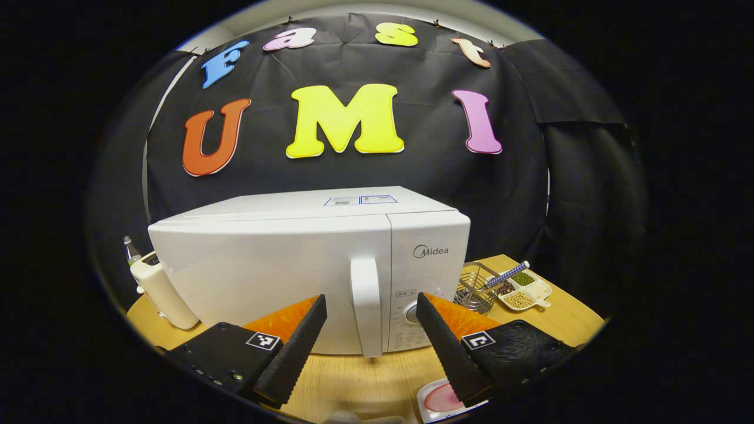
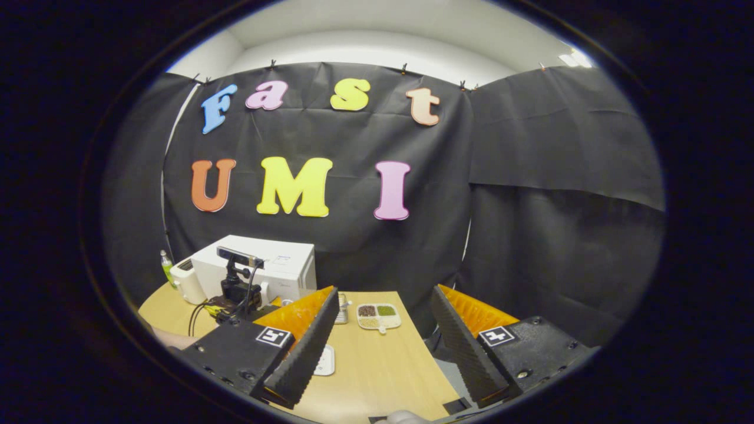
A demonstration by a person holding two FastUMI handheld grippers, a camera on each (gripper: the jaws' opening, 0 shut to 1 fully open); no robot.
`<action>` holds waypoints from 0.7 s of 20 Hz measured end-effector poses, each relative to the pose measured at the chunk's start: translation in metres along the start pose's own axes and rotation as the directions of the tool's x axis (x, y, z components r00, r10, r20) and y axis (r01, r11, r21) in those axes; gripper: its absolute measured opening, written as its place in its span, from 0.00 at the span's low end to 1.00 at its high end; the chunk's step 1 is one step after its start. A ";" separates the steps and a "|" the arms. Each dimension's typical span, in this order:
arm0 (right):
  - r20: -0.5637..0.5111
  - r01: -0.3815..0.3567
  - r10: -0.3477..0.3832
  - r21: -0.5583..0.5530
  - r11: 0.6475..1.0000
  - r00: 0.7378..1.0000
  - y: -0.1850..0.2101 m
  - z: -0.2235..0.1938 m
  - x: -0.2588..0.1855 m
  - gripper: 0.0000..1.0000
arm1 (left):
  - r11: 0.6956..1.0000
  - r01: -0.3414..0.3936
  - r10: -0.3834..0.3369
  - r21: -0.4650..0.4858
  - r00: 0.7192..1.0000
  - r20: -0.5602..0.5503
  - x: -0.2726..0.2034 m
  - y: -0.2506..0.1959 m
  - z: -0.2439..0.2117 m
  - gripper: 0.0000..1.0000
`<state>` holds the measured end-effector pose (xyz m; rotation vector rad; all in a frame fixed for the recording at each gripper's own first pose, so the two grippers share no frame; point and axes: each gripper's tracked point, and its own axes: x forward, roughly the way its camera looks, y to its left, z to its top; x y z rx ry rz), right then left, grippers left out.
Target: Open the microwave oven with the left hand, put the food in, and close the microwave oven.
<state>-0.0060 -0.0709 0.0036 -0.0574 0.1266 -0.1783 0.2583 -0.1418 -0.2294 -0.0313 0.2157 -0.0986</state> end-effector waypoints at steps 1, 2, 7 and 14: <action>-0.002 0.002 -0.002 -0.003 1.000 1.000 -0.001 -0.001 0.001 1.00 | 1.000 -0.014 0.014 -0.001 1.000 0.002 0.001 0.002 0.001 0.95; -0.005 0.000 0.000 -0.010 1.000 1.000 -0.002 -0.002 0.002 1.00 | 1.000 -0.024 0.024 0.000 1.000 -0.001 0.003 0.004 0.001 0.94; -0.019 0.000 0.000 -0.034 0.999 1.000 -0.004 -0.005 0.005 1.00 | 1.000 -0.005 0.005 -0.012 0.999 -0.034 0.016 -0.001 -0.011 0.33; -0.030 -0.006 0.005 -0.010 1.000 1.000 -0.004 -0.011 -0.007 1.00 | 0.999 0.000 -0.002 -0.035 0.999 -0.036 0.013 0.001 -0.014 0.13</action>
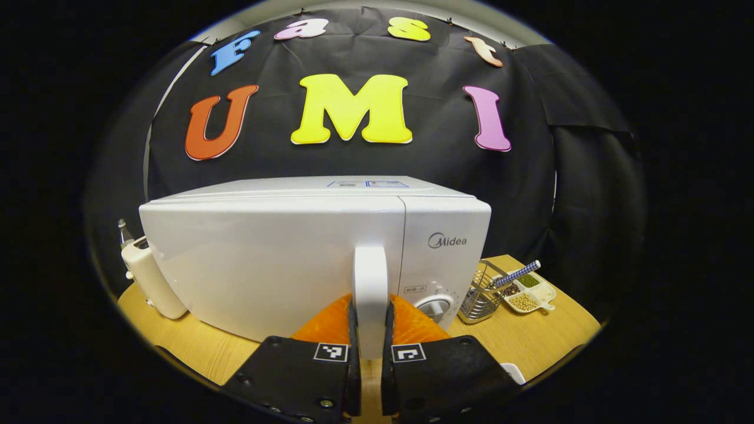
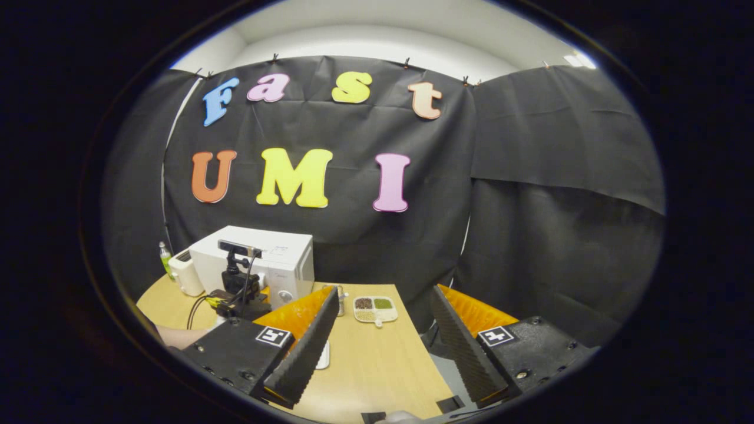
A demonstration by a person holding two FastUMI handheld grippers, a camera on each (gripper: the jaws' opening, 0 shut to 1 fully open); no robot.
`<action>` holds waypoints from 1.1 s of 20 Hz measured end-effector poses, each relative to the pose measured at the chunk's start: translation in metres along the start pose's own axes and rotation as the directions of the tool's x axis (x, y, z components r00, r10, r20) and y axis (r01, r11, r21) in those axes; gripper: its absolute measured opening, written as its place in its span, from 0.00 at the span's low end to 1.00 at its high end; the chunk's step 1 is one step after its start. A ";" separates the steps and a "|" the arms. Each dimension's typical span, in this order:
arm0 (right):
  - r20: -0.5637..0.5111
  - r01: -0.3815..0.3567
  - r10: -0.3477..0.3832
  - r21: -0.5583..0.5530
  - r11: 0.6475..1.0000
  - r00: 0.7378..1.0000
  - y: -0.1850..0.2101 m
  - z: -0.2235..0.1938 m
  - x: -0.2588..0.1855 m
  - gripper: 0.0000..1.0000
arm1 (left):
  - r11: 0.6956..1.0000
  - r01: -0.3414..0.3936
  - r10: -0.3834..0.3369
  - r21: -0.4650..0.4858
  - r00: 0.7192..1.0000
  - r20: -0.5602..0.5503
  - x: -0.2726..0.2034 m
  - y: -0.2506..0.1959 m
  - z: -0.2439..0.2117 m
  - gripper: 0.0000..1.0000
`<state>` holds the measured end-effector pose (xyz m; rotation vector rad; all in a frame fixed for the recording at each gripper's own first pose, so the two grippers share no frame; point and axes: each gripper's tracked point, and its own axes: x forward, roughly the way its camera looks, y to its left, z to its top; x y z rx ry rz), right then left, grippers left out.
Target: Open the microwave oven with the left hand, put the food in, and close the microwave oven.
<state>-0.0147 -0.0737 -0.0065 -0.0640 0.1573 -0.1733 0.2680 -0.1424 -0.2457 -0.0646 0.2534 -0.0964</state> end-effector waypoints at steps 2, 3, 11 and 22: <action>0.006 0.011 -0.011 -0.001 1.000 1.000 -0.004 0.000 -0.004 1.00 | 1.000 0.007 -0.007 0.001 1.000 -0.006 -0.001 0.000 -0.003 0.13; 0.006 0.017 -0.017 0.001 1.000 1.000 -0.007 0.000 -0.007 1.00 | 1.000 0.009 -0.009 0.005 1.000 -0.008 -0.002 0.000 -0.002 0.13; -0.004 0.007 -0.007 0.033 0.999 1.000 -0.005 -0.005 -0.014 0.92 | 0.998 0.030 -0.031 0.053 0.999 0.021 -0.033 0.003 -0.008 0.11; 0.016 -0.181 0.181 -0.042 0.983 0.983 0.075 -0.010 -0.019 0.92 | 0.998 0.036 -0.036 0.059 0.999 -0.008 -0.151 0.050 -0.038 0.11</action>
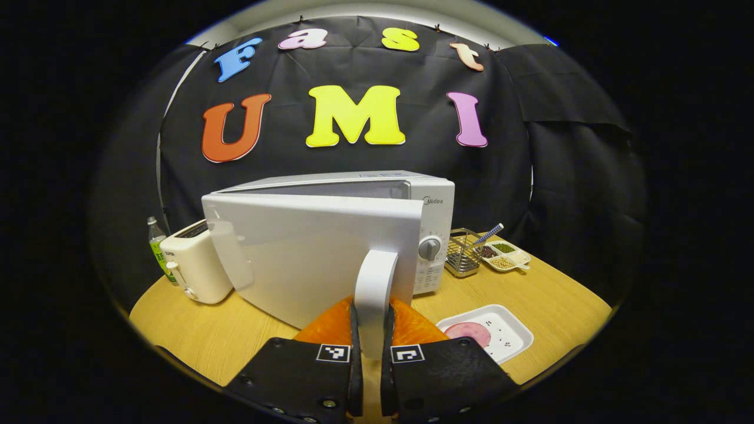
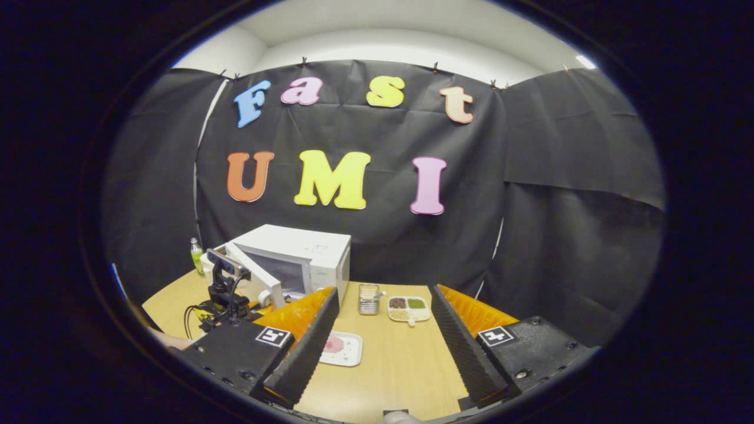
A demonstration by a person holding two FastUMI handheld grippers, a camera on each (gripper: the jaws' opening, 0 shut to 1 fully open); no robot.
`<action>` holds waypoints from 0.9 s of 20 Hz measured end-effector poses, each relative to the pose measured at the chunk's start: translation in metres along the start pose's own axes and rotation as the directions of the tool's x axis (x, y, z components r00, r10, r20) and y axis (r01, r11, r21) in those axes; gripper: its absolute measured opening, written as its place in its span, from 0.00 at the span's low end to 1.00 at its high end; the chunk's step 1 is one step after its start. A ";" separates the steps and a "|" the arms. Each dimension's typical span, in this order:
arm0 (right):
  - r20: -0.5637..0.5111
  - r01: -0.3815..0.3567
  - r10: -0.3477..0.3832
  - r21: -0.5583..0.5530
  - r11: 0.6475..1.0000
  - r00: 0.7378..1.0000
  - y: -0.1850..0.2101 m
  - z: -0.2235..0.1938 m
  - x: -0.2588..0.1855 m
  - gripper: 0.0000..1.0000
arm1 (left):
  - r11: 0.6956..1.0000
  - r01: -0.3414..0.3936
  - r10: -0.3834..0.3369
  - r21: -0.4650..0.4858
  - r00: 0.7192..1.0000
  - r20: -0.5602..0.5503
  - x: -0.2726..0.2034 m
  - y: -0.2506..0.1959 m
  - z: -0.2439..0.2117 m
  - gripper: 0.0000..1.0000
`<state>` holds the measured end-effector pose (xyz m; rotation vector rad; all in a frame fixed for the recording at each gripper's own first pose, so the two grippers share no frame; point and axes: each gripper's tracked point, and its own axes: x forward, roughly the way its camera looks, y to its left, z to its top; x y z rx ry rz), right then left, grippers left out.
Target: Open the microwave oven with the left hand, put the food in, and close the microwave oven.
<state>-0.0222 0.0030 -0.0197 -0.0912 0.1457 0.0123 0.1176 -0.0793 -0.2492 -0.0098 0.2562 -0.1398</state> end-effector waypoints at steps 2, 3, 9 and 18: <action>-0.007 -0.040 0.040 -0.006 0.999 0.999 0.019 -0.003 0.003 0.92 | 1.000 -0.025 0.026 0.009 1.000 -0.014 -0.019 0.015 -0.007 0.13; -0.010 -0.061 0.061 -0.008 0.998 0.998 0.028 -0.004 0.004 0.92 | 0.999 -0.038 0.038 0.010 0.999 -0.015 -0.028 0.022 -0.009 0.14; -0.023 -0.142 0.141 -0.006 0.990 0.990 0.070 -0.011 0.005 0.92 | 0.990 -0.106 0.107 0.098 0.994 -0.006 -0.070 0.069 -0.020 0.33; -0.039 -0.199 0.201 0.039 0.979 0.979 0.104 -0.024 0.001 0.92 | 0.976 -0.194 0.192 0.104 0.981 0.027 -0.115 0.136 -0.016 0.95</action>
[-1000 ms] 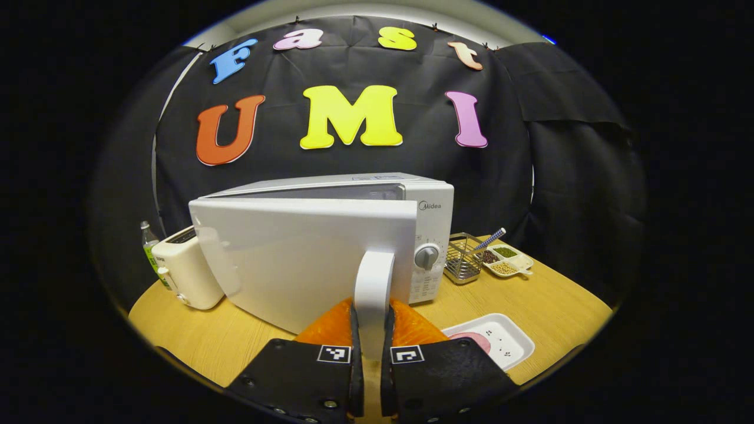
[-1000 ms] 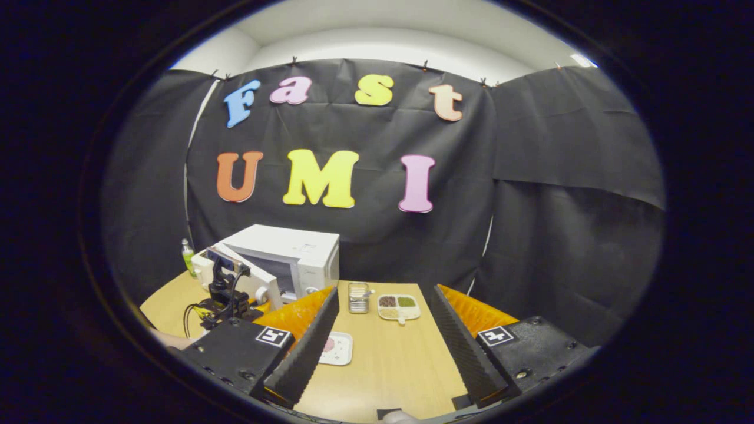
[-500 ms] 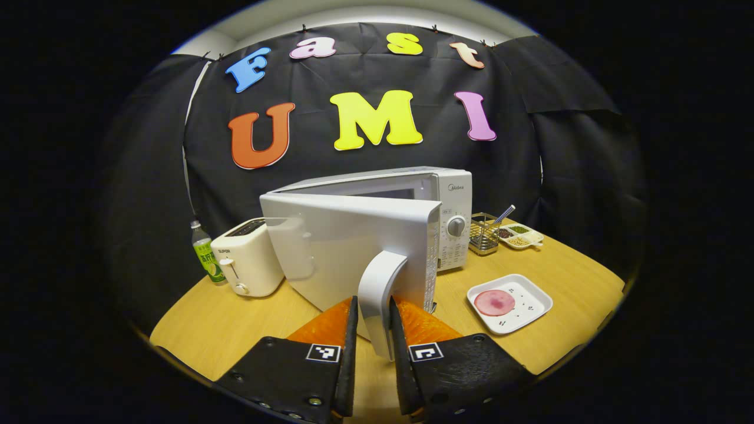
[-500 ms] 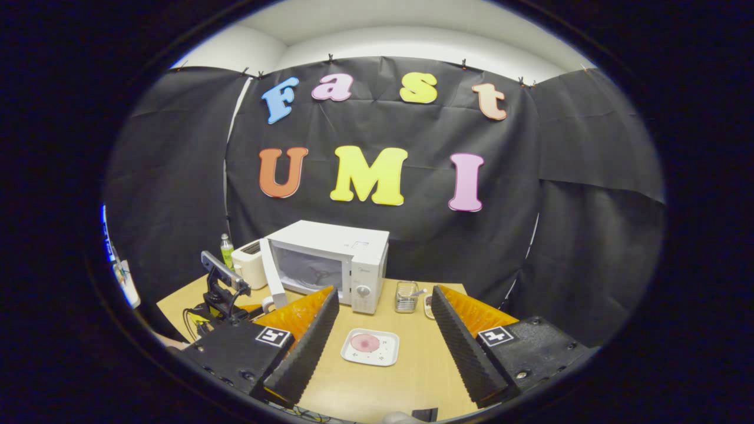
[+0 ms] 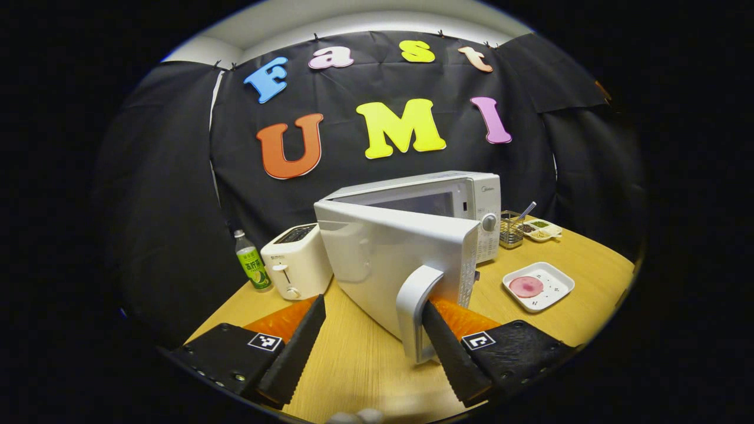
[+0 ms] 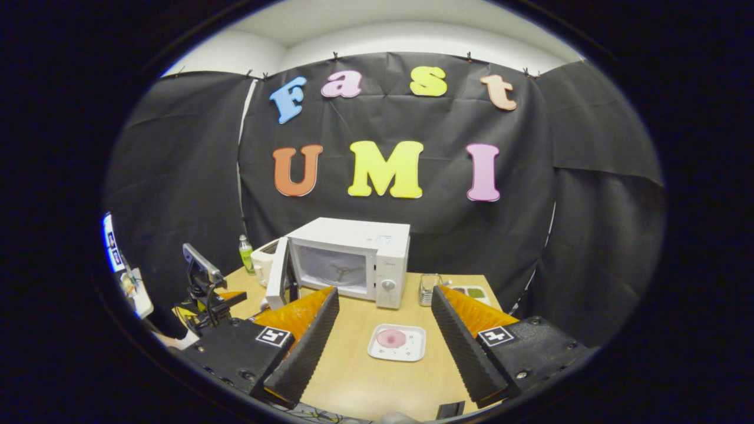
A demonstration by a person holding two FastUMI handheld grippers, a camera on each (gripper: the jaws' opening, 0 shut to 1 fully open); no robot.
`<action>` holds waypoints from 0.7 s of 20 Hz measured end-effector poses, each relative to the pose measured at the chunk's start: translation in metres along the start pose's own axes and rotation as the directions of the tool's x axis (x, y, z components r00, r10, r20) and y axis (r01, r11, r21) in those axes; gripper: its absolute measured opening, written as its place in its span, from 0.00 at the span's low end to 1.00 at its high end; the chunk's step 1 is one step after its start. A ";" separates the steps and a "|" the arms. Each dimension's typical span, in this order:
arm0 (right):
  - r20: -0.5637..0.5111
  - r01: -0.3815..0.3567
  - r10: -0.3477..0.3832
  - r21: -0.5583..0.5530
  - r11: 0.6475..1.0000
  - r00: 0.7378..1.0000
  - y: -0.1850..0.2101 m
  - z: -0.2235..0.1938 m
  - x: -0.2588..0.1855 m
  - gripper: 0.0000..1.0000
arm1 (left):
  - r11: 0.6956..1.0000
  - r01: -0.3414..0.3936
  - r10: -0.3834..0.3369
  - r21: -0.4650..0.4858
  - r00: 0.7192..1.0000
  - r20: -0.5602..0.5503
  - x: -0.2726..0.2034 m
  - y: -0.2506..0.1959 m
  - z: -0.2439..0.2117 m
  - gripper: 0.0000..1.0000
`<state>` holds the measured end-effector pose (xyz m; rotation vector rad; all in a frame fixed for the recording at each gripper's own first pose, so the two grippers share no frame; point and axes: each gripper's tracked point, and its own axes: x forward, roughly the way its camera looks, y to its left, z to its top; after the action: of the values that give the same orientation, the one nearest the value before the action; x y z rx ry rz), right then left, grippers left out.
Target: Open the microwave oven with the left hand, put the food in, and close the microwave oven.
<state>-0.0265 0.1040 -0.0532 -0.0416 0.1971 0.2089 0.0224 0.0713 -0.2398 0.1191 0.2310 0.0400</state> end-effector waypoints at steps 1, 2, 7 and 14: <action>-0.002 -0.006 0.006 0.001 1.000 1.000 0.003 -0.001 -0.001 0.92 | 1.000 -0.019 0.019 0.001 1.000 -0.008 -0.005 0.009 -0.003 0.95; -0.005 -0.014 0.014 0.003 1.000 1.000 0.007 -0.004 0.000 1.00 | 0.999 -0.036 0.036 -0.005 0.999 -0.014 -0.009 0.019 -0.006 0.95; -0.028 -0.039 0.039 0.024 0.999 0.999 0.015 -0.021 0.007 0.92 | 0.992 -0.115 0.112 -0.048 0.992 -0.064 -0.035 0.074 -0.025 0.95; -0.051 -0.052 0.053 0.024 0.998 0.997 0.011 -0.037 0.025 0.92 | 0.964 -0.256 0.244 -0.076 0.960 -0.137 -0.061 0.140 -0.054 0.95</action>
<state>-0.0114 0.1172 -0.0950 -0.0194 0.2523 0.2581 -0.0530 0.2130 -0.2606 0.0525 0.3394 0.3107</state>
